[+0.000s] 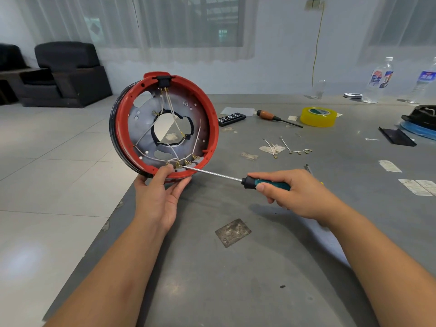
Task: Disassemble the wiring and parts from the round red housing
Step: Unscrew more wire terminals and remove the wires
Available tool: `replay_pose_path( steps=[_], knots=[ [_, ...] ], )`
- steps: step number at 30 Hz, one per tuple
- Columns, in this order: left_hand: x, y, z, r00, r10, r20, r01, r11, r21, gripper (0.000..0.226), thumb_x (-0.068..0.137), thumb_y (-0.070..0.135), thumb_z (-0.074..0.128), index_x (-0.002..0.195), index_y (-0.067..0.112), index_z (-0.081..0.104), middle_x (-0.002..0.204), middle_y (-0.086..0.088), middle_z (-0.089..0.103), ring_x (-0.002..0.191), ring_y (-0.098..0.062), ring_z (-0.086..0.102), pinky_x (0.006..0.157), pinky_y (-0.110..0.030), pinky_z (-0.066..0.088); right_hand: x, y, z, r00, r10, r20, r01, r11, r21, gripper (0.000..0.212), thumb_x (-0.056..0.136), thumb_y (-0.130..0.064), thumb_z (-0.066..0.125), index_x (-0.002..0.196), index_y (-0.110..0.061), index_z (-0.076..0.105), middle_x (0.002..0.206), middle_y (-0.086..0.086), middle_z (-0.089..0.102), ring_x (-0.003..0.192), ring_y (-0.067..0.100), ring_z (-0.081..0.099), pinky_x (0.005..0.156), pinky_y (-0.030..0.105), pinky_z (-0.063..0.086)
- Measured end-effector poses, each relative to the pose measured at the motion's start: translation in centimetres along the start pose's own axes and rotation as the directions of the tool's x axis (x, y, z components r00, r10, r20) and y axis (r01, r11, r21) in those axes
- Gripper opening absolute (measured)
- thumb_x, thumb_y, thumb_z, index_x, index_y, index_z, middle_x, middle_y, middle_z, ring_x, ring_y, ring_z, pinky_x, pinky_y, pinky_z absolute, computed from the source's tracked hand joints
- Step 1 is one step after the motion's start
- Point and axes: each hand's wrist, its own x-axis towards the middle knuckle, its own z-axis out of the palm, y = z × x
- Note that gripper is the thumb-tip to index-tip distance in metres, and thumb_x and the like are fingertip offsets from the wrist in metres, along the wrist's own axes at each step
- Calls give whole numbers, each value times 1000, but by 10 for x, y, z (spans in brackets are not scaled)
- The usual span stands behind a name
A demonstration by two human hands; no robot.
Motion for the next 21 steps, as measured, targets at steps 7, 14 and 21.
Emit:
replay_pose_path(
  steps=[7,14,21],
  knots=[
    [2,-1,-3,997,22,72,-28,997,76,63,91,-6,73,146,15,49,114,-11,77,101,-44,77,84,-55,64,-2,3,-9,998,20,-61,-22,999,-32,25,92,-48,68,114,-59,70,77,-15,75,70,-2,63,64,7,44],
    [3,-2,-4,995,8,98,-15,997,73,63,91,-5,72,147,12,49,113,-9,78,101,-42,77,83,-54,65,-3,5,-11,996,-8,-90,1,997,-75,26,93,-45,68,116,-57,70,77,-18,75,73,2,64,65,9,46],
    [5,0,-6,997,-19,75,18,1000,12,55,93,-2,73,141,12,53,96,-8,81,96,-33,80,82,-53,65,-2,1,-3,995,-26,-92,21,999,-49,25,93,-52,63,114,-66,64,78,-21,74,73,-4,63,62,6,43]
  ],
)
